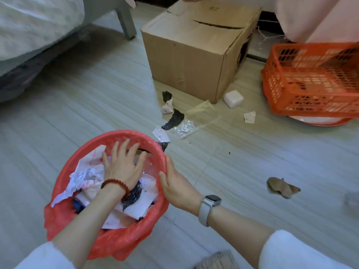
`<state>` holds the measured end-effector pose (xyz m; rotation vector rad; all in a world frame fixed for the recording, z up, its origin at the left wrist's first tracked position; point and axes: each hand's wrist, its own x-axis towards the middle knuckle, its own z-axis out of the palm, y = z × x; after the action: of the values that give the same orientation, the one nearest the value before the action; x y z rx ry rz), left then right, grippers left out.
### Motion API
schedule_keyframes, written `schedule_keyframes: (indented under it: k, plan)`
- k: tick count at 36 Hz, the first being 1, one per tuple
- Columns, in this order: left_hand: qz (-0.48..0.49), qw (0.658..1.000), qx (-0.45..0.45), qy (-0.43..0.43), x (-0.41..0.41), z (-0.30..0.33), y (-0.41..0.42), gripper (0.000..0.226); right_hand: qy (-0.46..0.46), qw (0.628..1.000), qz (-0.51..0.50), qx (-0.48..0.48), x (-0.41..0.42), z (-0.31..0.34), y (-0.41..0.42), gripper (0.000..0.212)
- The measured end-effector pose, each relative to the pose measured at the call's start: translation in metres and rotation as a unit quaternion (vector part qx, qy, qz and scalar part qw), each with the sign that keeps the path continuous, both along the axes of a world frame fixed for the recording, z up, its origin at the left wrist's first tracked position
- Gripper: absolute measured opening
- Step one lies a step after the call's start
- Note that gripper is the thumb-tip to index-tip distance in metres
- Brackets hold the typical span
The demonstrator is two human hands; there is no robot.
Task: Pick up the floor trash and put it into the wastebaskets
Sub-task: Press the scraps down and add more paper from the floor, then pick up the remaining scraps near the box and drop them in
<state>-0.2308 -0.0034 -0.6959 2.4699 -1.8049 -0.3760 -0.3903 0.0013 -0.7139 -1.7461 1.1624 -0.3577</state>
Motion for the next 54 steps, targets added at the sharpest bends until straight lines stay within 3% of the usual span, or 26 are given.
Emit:
schedule_keyframes:
  k: [6,14,18,22,26,31,39,43,49,54]
  plan:
    - [0.009,0.998,0.02,0.051,-0.028,0.062,0.025,0.041,0.126,0.986,0.014,0.108,-0.048,0.054,0.02,0.05]
    - [0.06,0.966,0.11,0.227,-0.064,0.214,0.042,0.034,0.211,0.955,-0.087,0.19,-0.104,0.228,0.021,0.035]
    - [0.103,0.948,0.078,0.292,-0.064,0.294,0.047,0.032,0.19,0.938,-0.149,0.25,-0.112,0.309,0.02,0.034]
    - [0.168,0.932,0.048,0.316,-0.059,0.357,0.042,0.028,0.101,0.914,-0.266,0.29,-0.111,0.371,0.011,0.034]
    - [0.173,0.926,0.039,0.333,-0.06,0.396,0.032,0.028,-0.019,0.874,-0.388,0.293,-0.113,0.409,-0.005,0.029]
    - [0.164,0.92,0.058,0.352,-0.071,0.422,0.018,0.029,-0.055,0.848,-0.441,0.288,-0.128,0.431,-0.024,0.027]
    - [0.15,0.92,0.076,0.354,-0.092,0.447,-0.033,0.032,-0.061,0.842,-0.458,0.279,-0.169,0.446,-0.089,0.027]
    - [0.182,0.922,0.082,0.332,-0.101,0.429,-0.077,0.031,-0.037,0.851,-0.43,0.299,-0.186,0.427,-0.15,0.028]
    - [0.176,0.923,0.134,0.315,-0.13,0.329,-0.176,0.034,0.05,0.907,-0.331,0.257,-0.207,0.348,-0.252,0.03]
    - [0.209,0.913,0.15,0.316,-0.145,0.229,-0.233,0.04,0.131,0.927,-0.249,0.248,-0.223,0.246,-0.297,0.033]
